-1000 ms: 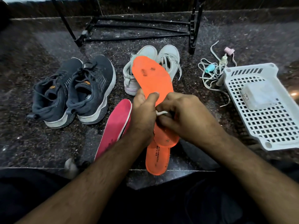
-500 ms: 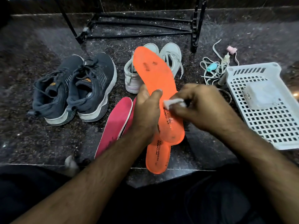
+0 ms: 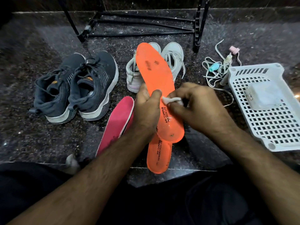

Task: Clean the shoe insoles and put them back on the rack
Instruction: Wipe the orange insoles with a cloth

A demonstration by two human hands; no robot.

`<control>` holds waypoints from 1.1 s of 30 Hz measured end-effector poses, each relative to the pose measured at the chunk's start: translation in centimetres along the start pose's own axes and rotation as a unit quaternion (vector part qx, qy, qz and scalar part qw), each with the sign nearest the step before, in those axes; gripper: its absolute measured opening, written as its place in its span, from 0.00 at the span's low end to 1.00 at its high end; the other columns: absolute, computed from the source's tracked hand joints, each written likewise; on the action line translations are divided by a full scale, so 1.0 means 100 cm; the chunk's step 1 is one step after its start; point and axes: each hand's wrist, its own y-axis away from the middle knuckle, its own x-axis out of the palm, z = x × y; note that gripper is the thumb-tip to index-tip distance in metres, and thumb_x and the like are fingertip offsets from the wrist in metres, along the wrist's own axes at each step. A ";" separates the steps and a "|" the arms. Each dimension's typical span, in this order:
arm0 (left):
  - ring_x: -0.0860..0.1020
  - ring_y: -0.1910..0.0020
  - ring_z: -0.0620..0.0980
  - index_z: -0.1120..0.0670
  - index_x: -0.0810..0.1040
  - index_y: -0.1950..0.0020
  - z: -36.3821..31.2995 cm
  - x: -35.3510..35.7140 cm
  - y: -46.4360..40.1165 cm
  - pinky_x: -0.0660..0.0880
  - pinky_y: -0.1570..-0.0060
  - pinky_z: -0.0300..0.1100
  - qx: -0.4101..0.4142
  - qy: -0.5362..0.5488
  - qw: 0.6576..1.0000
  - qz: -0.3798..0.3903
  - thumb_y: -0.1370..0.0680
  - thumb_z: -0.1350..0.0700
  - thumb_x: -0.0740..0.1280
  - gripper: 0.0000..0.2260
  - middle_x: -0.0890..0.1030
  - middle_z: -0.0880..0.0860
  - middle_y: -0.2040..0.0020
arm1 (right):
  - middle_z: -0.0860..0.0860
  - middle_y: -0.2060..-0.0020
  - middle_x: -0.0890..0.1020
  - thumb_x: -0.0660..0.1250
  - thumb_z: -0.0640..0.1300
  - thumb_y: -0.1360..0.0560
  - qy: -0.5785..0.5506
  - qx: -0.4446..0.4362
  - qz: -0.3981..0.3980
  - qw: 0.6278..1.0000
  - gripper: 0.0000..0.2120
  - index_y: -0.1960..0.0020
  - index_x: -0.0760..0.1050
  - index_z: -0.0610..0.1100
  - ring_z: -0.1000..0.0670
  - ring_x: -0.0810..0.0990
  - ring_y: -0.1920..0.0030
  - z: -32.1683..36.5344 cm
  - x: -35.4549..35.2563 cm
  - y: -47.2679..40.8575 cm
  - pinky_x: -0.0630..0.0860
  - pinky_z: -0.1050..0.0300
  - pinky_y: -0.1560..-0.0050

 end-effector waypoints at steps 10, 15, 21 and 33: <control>0.79 0.60 0.54 0.53 0.77 0.47 -0.004 0.000 0.000 0.76 0.55 0.49 -0.020 0.016 1.000 -0.004 0.21 0.67 0.60 0.11 0.82 0.58 0.55 | 0.51 0.60 0.79 0.72 0.45 0.27 0.026 -0.001 0.010 1.000 0.05 0.52 0.84 0.47 0.50 0.79 0.59 -0.007 -0.006 0.000 0.73 0.54 0.56; 0.79 0.61 0.52 0.55 0.76 0.45 0.001 -0.004 0.002 0.76 0.57 0.46 -0.023 0.000 1.000 -0.013 0.22 0.66 0.61 0.10 0.82 0.55 0.57 | 0.51 0.61 0.79 0.72 0.42 0.28 0.002 -0.080 0.142 0.987 0.07 0.51 0.84 0.50 0.52 0.78 0.61 0.009 0.002 0.005 0.73 0.57 0.57; 0.80 0.54 0.56 0.54 0.77 0.46 -0.001 -0.002 0.000 0.78 0.48 0.58 -0.013 0.006 1.000 -0.008 0.24 0.64 0.62 0.10 0.83 0.60 0.51 | 0.51 0.60 0.79 0.71 0.45 0.27 0.016 -0.025 0.040 0.999 0.06 0.51 0.84 0.49 0.50 0.79 0.59 -0.002 -0.002 0.002 0.74 0.54 0.55; 0.78 0.58 0.54 0.58 0.75 0.42 -0.003 -0.003 0.001 0.77 0.58 0.46 -0.026 0.003 0.999 -0.019 0.21 0.67 0.61 0.10 0.80 0.60 0.53 | 0.52 0.63 0.74 0.68 0.43 0.28 0.019 -0.069 0.087 0.994 0.04 0.54 0.81 0.47 0.52 0.74 0.63 0.006 0.004 0.002 0.66 0.62 0.61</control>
